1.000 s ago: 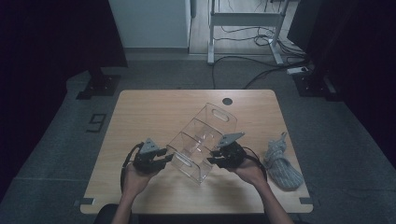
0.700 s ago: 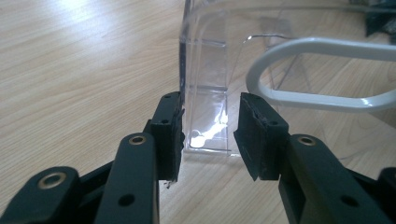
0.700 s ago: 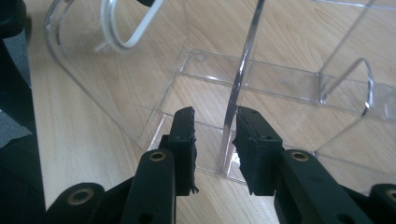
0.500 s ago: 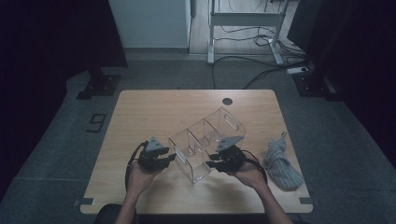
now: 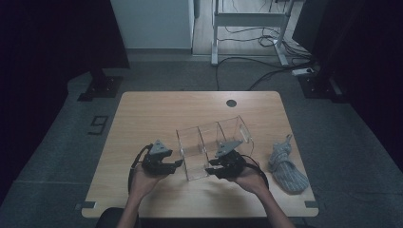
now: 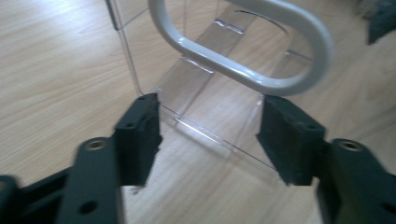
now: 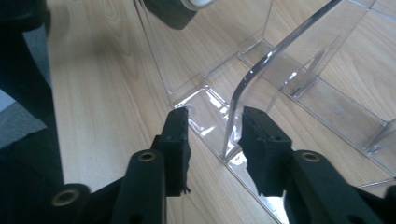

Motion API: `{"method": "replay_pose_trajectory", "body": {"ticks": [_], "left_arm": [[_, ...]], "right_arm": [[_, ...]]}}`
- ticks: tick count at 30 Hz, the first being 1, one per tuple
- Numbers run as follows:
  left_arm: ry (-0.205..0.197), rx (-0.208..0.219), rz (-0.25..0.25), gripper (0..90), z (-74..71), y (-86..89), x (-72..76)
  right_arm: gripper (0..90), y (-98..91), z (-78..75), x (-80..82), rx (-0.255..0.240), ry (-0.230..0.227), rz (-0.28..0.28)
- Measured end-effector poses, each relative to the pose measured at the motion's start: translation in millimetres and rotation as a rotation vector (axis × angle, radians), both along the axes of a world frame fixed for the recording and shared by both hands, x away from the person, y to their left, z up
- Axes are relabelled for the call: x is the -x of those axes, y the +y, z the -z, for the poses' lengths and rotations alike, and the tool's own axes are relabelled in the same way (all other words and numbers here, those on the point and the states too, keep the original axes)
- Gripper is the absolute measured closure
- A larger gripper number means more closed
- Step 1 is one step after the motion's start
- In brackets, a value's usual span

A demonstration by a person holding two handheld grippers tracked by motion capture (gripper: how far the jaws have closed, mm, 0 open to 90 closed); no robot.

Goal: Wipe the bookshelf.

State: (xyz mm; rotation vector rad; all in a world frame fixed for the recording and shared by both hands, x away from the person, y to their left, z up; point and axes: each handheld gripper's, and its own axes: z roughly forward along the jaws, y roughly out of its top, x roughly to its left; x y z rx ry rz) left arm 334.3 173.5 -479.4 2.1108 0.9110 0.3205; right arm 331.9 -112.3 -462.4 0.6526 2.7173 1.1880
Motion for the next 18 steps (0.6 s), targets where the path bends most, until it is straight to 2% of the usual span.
{"method": "replay_pose_trajectory", "body": {"ticks": [4,7,9,11,16,18], "left_arm": [[-0.004,0.021,0.011,21.5,-8.0,4.1,9.1],[-0.002,0.026,0.028,15.2,-14.9,6.2,16.7],[0.0,0.039,0.048,14.5,-18.9,5.4,21.0],[-0.005,0.039,0.062,14.3,-21.6,2.4,23.7],[-0.025,0.032,0.093,15.2,-28.6,-12.5,27.7],[-0.033,0.015,0.095,17.9,-30.4,-19.6,27.5]], "right_arm": [[51.5,-4.1,-3.1,0.6,-0.004,-0.003,0.023],[46.7,-9.6,-5.7,2.0,-0.011,-0.007,0.032],[43.4,-13.3,-7.0,3.3,-0.005,0.009,0.039],[41.5,-16.3,-8.0,5.4,0.002,0.005,0.042],[36.7,-24.3,-8.7,9.5,0.011,0.017,0.049],[35.3,-27.8,-8.2,10.3,0.012,0.024,0.063]]}}
